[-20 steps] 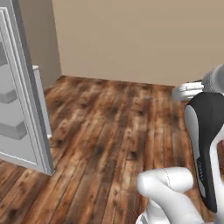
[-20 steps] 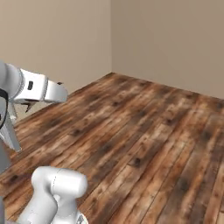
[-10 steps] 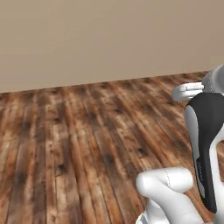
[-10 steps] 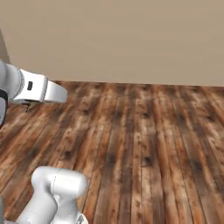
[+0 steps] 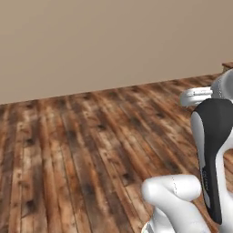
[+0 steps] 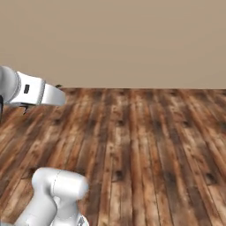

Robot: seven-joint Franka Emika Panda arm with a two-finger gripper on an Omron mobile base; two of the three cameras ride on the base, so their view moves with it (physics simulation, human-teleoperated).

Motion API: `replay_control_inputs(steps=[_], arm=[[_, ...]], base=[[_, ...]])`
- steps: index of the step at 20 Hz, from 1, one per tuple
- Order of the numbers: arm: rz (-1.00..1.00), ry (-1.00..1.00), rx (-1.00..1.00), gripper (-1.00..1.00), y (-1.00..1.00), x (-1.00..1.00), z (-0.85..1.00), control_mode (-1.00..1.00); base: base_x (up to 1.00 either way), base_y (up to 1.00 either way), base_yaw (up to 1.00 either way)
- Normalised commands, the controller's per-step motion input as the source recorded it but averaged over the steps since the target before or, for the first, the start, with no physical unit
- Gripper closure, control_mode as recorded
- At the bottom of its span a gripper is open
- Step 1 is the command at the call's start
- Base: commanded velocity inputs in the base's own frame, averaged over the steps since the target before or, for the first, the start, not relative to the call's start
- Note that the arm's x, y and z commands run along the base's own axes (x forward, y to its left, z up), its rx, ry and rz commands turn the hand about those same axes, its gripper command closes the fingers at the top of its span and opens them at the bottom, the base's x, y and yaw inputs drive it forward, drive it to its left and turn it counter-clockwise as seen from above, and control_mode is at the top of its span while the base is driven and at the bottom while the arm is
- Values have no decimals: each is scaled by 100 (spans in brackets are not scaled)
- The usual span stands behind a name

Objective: Gather the avocado and tomato from the fridge and place them on a tray on the dining counter. Then gather the fish and chicken drumstick from the fridge and place them on the other tray.

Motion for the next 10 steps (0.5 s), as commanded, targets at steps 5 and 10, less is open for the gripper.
replay_control_inputs(steps=[5, 10], arm=[[0, 0, 0, 100, 0, 0, 0, 100], [0, 0, 0, 100, 0, 0, 0, 100]], base=[[100, -45, 10], [100, -34, -22]])
